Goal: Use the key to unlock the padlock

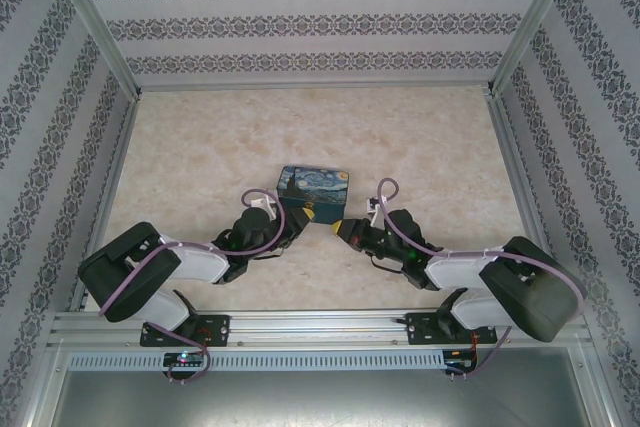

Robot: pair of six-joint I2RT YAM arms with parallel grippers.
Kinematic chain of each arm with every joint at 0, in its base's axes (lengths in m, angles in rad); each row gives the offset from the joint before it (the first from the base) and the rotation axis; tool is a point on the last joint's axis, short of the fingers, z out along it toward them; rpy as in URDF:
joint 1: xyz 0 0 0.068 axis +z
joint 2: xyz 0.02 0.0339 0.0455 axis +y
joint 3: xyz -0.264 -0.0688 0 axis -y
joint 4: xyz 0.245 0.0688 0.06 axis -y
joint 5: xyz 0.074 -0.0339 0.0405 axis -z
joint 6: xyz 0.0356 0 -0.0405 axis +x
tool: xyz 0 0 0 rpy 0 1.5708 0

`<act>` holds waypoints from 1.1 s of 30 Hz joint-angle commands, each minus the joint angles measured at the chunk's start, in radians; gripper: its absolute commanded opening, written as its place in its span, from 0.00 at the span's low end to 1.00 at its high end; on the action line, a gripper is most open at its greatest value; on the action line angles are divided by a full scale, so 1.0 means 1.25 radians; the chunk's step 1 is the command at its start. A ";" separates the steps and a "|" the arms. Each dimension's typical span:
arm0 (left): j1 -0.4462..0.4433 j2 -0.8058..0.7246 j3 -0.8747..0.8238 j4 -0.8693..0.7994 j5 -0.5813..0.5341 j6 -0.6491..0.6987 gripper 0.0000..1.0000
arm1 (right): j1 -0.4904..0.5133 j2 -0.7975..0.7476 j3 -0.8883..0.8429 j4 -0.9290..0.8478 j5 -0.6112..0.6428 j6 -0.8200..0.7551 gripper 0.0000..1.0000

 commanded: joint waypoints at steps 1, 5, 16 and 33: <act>0.009 -0.021 -0.007 0.067 -0.022 -0.037 0.00 | 0.012 0.031 0.031 0.060 0.024 0.016 0.00; 0.009 -0.020 -0.002 0.067 -0.018 -0.045 0.00 | 0.015 0.081 0.056 0.102 0.016 0.029 0.00; 0.010 -0.020 -0.007 0.077 -0.019 -0.055 0.00 | 0.030 0.196 0.088 0.212 0.002 0.067 0.00; 0.009 -0.013 -0.004 0.071 -0.019 -0.050 0.00 | 0.036 0.177 0.079 0.212 0.008 0.066 0.00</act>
